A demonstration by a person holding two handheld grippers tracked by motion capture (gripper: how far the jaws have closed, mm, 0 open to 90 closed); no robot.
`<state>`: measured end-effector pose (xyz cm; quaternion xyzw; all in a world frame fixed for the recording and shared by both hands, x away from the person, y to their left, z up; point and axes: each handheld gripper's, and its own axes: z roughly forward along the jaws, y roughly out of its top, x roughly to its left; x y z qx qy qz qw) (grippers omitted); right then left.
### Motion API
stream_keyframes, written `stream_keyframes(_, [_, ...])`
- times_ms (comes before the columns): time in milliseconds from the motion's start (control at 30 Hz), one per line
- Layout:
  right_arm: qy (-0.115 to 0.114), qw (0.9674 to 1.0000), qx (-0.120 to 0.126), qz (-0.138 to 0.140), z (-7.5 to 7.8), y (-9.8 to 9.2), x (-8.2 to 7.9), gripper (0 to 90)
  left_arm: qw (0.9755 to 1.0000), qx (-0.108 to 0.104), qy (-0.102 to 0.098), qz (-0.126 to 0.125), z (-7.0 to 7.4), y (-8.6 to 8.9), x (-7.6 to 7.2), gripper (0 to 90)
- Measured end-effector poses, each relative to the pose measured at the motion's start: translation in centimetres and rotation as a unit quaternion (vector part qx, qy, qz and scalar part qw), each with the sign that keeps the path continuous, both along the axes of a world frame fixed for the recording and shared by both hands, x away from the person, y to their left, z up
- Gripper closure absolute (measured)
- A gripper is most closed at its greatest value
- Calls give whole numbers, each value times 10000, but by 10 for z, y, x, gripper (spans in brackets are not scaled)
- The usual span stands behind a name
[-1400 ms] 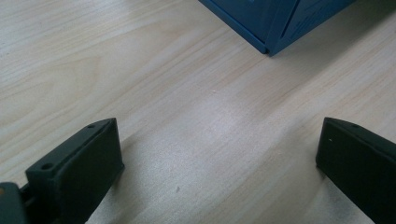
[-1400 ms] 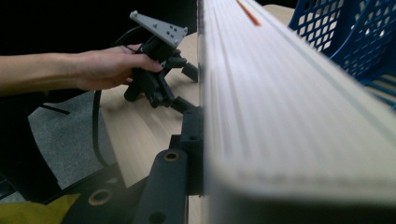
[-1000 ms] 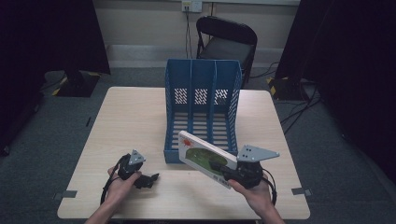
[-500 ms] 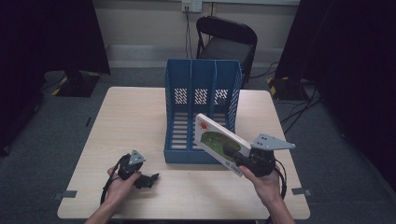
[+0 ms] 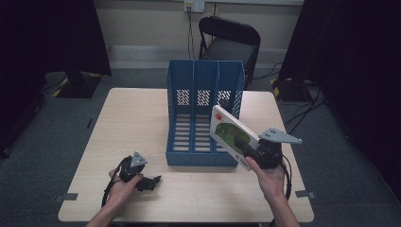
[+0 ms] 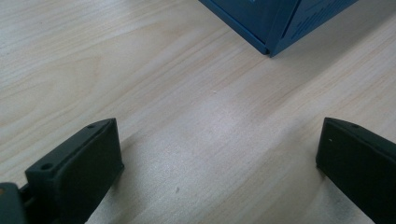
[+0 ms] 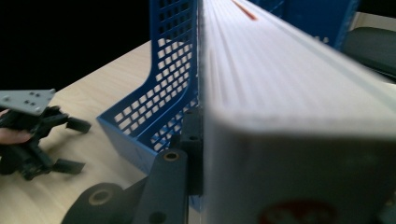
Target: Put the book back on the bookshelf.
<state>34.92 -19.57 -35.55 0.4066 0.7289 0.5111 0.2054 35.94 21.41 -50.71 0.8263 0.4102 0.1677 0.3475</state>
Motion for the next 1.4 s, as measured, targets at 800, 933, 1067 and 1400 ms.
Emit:
stream_keyframes(800, [81,9892,-52,-1466,-13,19,46,767,10000,1,1,-5,0,0,0,0])
stream_keyframes(933, [111,9876,-142,-1561,-17,27,54,767,10000,0,0,-8,0,0,0,0])
stream_keyframes(1067, [99,9854,-316,-1668,-22,38,60,767,10000,1,0,-14,0,0,0,0])
stream_keyframes(1400, [176,9840,-379,-1735,-37,50,81,767,10000,0,0,-16,0,0,0,0])
